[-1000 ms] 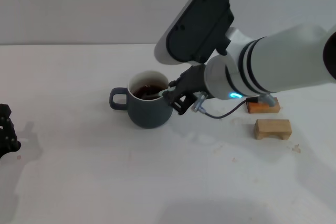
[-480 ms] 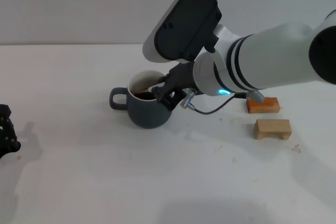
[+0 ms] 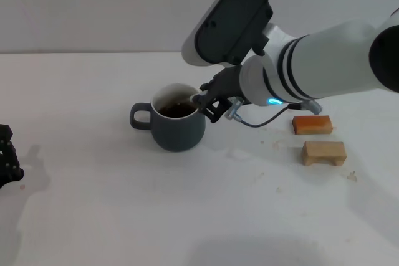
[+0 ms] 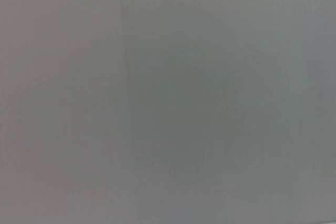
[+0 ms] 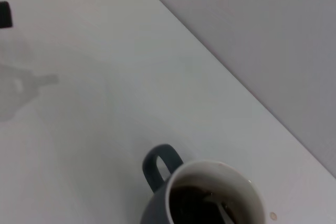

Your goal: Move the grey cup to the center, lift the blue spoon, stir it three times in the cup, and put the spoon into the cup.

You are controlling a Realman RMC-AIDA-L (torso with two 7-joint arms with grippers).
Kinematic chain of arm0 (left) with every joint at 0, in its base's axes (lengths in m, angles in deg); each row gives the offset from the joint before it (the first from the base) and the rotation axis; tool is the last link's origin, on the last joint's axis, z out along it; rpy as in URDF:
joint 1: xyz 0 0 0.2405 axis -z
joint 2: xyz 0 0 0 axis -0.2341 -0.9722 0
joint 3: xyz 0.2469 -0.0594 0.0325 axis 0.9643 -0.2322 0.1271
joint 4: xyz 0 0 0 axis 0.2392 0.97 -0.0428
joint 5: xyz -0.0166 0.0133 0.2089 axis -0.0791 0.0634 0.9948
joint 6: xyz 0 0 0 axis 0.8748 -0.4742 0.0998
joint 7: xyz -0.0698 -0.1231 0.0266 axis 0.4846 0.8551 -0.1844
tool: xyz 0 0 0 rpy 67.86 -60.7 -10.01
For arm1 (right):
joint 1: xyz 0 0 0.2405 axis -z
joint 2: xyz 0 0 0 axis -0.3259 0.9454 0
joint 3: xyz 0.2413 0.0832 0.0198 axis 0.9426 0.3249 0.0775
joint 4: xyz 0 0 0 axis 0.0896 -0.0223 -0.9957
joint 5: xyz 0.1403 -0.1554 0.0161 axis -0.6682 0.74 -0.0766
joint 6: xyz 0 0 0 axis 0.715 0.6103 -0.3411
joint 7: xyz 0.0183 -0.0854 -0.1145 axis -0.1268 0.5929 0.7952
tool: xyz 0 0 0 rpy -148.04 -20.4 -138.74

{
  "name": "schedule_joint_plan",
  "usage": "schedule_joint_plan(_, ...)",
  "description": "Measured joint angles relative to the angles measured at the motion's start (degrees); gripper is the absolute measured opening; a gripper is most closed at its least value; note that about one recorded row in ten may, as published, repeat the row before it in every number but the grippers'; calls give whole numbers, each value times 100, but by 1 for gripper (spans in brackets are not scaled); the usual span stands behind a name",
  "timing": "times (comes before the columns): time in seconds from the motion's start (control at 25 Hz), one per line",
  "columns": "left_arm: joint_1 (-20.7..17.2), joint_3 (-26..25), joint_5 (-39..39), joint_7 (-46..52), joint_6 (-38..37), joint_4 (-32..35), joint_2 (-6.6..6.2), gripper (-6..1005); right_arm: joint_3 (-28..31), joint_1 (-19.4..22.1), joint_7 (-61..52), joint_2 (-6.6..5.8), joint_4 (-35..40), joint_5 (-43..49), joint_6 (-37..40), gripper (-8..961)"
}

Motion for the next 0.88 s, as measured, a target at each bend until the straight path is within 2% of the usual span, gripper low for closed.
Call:
schedule_joint_plan(0.48, 5, 0, 0, 0, 0, -13, 0, -2, -26, 163, 4, 9, -163, -18, -311, 161)
schedule_joint_plan(0.88, 9, 0, 0, 0, 0, -13, 0, -2, -337, 91, 4, 24, -239, -163, 17, 160)
